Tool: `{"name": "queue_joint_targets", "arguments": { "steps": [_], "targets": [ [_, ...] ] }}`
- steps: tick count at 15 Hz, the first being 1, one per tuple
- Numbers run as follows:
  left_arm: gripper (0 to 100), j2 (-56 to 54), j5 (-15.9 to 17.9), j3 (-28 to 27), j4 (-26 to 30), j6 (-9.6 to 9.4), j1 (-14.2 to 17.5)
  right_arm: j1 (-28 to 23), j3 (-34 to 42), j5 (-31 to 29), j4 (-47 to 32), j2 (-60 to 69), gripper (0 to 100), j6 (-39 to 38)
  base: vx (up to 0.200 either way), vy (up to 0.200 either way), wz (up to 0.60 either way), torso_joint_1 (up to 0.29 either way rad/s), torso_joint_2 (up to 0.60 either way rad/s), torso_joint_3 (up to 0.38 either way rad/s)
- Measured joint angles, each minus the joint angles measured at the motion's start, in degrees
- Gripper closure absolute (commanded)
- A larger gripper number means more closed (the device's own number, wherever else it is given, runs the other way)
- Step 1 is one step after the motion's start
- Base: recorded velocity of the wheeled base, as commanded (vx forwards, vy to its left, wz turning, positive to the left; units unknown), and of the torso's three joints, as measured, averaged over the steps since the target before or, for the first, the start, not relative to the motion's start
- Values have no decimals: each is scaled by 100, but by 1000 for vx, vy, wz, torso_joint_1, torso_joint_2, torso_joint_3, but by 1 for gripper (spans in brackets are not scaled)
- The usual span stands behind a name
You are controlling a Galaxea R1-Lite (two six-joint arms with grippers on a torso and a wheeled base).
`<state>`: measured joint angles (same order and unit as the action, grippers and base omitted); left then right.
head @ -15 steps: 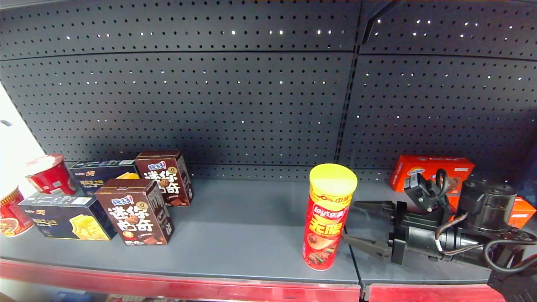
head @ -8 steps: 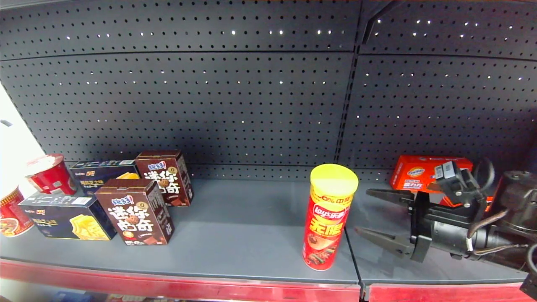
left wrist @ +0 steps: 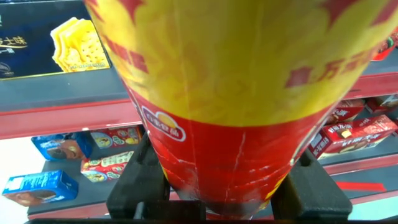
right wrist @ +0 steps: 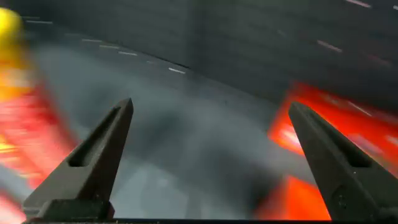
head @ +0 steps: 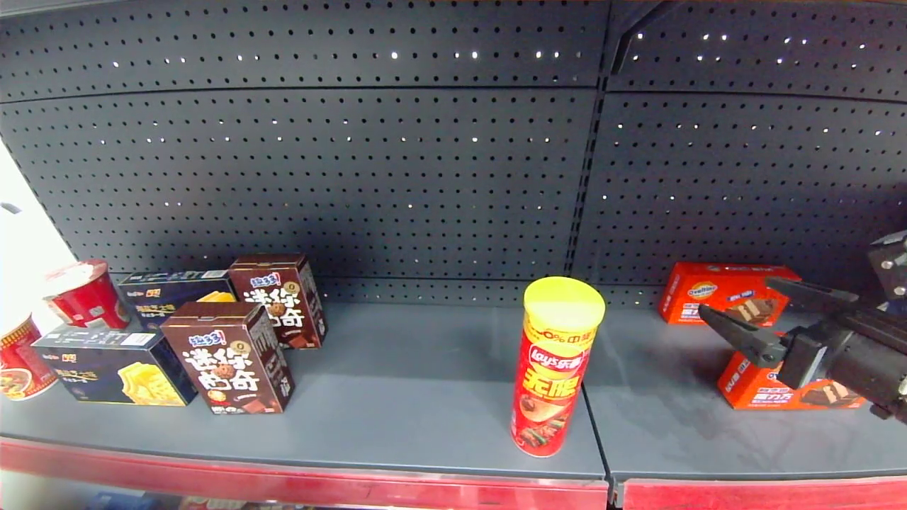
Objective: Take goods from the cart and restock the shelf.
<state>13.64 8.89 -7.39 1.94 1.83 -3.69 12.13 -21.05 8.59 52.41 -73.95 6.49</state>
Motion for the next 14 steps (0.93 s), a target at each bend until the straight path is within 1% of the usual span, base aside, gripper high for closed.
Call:
{"name": "queue_joint_targets", "arguments": {
  "steps": [4, 7, 9, 10, 12, 14],
  "targets": [
    [100, -50, 28, -85, -41, -6, -18, 140, 207, -996, -1092, 1158, 0, -59, 0, 0, 0, 0, 0, 0],
    [100, -55, 20, -473, -38, -28, -18, 54, 345, -1896, -1937, 2274, 0, -316, 0, 0, 0, 0, 0, 0],
    [100, -2, 20, -785, -35, -44, -18, -10, 739, -2443, -2154, 2916, 0, -460, 0, 0, 0, 0, 0, 0],
    [100, 79, 33, -958, -44, -49, -18, -28, 1075, -2647, -2205, 3250, 0, -499, 0, 0, 0, 0, 0, 0],
    [100, 265, 107, -1193, -72, -61, -24, -43, 1681, -2847, -2304, 3871, 0, -525, 0, 0, 0, 0, 0, 0],
    [100, 451, 211, -1360, -96, -66, -29, -34, 1979, -2856, -2887, 4476, 0, -527, 0, 0, 0, 0, 0, 0]
  ]
}}
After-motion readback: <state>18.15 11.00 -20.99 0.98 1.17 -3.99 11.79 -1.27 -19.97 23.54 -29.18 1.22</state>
